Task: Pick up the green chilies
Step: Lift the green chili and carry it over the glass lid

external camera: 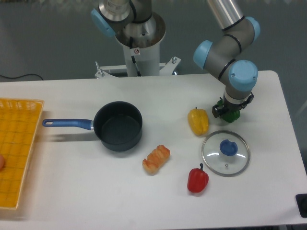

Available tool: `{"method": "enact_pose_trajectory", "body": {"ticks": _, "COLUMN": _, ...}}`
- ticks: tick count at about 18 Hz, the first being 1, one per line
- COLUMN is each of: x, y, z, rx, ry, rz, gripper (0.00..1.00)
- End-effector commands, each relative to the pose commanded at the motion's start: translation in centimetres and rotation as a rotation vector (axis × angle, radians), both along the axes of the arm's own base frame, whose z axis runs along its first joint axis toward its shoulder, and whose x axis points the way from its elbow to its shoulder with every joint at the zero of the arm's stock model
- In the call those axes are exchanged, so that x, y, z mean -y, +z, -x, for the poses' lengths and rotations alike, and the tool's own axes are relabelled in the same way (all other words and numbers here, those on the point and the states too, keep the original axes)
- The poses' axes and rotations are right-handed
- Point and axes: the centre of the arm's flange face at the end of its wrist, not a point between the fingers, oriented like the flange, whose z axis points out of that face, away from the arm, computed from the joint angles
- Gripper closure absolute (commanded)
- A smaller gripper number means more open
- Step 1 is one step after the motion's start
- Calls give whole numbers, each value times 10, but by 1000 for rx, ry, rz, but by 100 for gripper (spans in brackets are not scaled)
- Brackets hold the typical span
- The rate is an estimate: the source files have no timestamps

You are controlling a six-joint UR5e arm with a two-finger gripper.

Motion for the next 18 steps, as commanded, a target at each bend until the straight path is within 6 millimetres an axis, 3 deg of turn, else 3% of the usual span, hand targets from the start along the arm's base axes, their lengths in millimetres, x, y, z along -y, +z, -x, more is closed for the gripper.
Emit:
{"method": "enact_pose_trajectory", "body": {"ticks": 4, "x": -4, "y": 7, "z": 6, "rx": -18, "ry": -3, "rz": -4, "gripper": 63}}
{"method": "enact_pose_trajectory", "body": {"ticks": 10, "x": -36, "y": 36, "z": 11, "rx": -75, "ry": -53, "rz": -20, "gripper": 64}}
{"method": "enact_pose_trajectory", "body": {"ticks": 16, "x": -81, "y": 85, "z": 19, "rx": -111, "ry": -146, "rz": -33, "gripper": 63}}
{"method": "enact_pose_trajectory", "body": {"ticks": 18, "x": -92, "y": 87, "z": 11, "rx": -88, "ry": -208, "rz": -25, "gripper": 63}}
